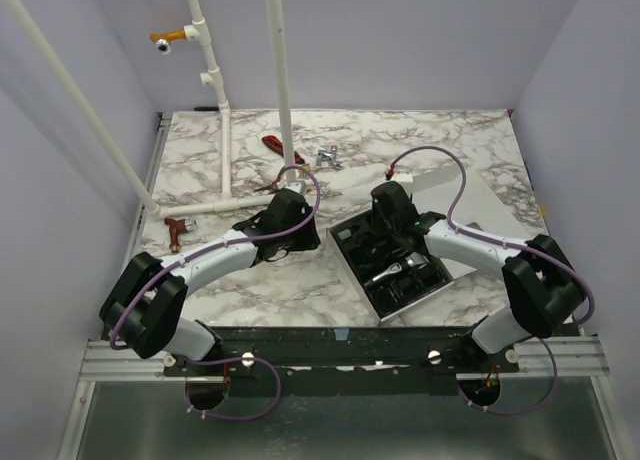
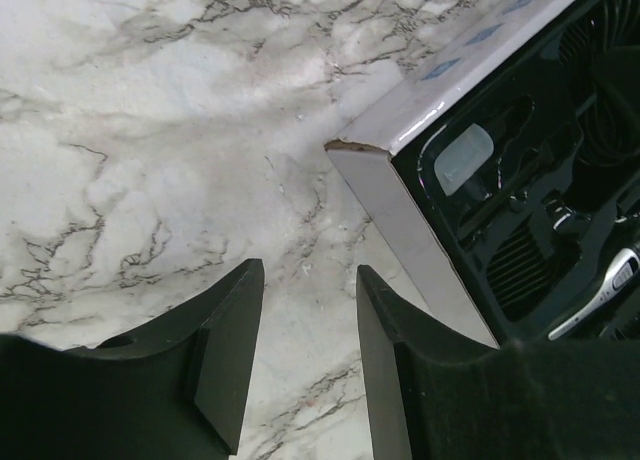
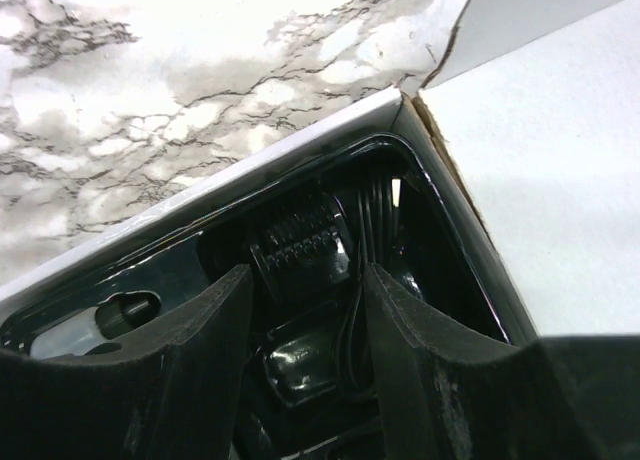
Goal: Sort the hair-cutting tools
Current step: Adjust the storage box at the center of the board.
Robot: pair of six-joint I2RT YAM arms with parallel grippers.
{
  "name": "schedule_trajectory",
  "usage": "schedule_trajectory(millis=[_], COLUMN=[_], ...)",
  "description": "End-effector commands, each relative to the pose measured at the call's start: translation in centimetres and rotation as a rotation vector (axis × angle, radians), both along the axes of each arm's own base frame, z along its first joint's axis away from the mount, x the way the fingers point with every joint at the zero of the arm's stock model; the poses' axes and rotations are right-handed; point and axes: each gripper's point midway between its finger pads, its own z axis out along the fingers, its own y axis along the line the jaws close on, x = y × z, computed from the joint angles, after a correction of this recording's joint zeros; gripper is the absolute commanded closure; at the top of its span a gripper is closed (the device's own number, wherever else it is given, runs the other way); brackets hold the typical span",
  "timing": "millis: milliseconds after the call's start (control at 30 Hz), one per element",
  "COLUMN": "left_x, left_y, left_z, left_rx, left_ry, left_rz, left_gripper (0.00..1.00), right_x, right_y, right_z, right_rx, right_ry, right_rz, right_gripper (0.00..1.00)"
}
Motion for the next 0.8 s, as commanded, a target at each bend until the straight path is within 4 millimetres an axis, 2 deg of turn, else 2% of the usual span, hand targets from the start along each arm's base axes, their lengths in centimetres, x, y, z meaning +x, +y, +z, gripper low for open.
schedule_trajectory(millis=[0,133,367,633,700,767], left_x=[-1.4,-2.0,-2.7,-2.9,-3.0,-3.0], left_y=[-1.4,-2.0,-2.6,-2.4,-2.5,-2.5], left_z=[1.2,1.1,1.0,0.7,0.6,0.5], left_rx=[-0.08,-0.086,-0.08,-0.071,-0.07,-0.069], left_ry=[0.019,0.023,0.031,0.038,0.044,0.044], left_rz=[-0.054,-0.078,-0.105,-0.103,-0.105,-0.106], left_gripper=[0.56,0.56,0.55,0.54,0.54,0.54], right_x=[1.0,1.0,1.0,0.7,0.7,0.8], right_y=[0.3,0.3,1.4,1.7,1.4,1.2], right_z=[-1.1,-1.8,-3.1,-5.3,-5.2,-4.1], right_rx=[-0.045,-0.044,-0.02,-0.028,-0.034,-0.018], right_ry=[0.015,0.029,0.071,0.115,0.109,0.073], right_rz=[0.057,0.073,0.133,0.158,0.138,0.129], right_gripper=[0.48,0.46,0.41,0.42,0.44,0.44])
